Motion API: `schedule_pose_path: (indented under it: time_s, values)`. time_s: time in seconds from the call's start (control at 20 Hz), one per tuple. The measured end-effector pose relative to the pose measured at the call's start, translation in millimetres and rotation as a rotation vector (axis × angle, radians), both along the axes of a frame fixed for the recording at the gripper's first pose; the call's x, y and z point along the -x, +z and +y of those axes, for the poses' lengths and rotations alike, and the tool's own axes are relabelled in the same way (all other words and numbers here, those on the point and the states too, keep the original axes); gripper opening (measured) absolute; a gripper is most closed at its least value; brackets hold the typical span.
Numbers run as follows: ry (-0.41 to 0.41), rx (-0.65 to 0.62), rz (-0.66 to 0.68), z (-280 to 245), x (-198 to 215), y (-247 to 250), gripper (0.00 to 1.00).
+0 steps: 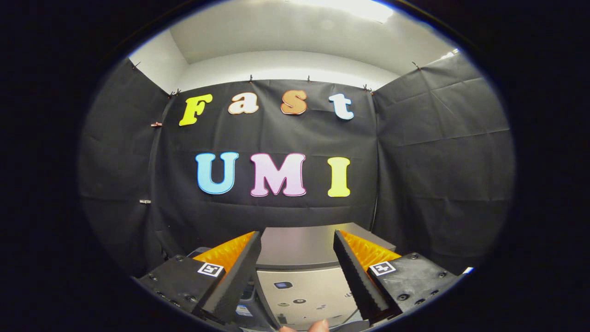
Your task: Put the clothes into the washing machine and then close the washing machine lid.
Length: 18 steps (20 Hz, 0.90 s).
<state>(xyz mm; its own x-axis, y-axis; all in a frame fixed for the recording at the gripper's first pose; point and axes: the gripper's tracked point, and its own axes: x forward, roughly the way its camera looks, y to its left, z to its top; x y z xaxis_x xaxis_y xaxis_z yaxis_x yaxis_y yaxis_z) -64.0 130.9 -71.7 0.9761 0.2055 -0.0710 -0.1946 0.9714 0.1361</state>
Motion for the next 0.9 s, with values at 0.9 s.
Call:
schedule_pose_path:
  time_s: [0.9]
  values:
    - [-0.007, -0.031, -0.054, -19.2, 13.4, 32.6, 0.98]
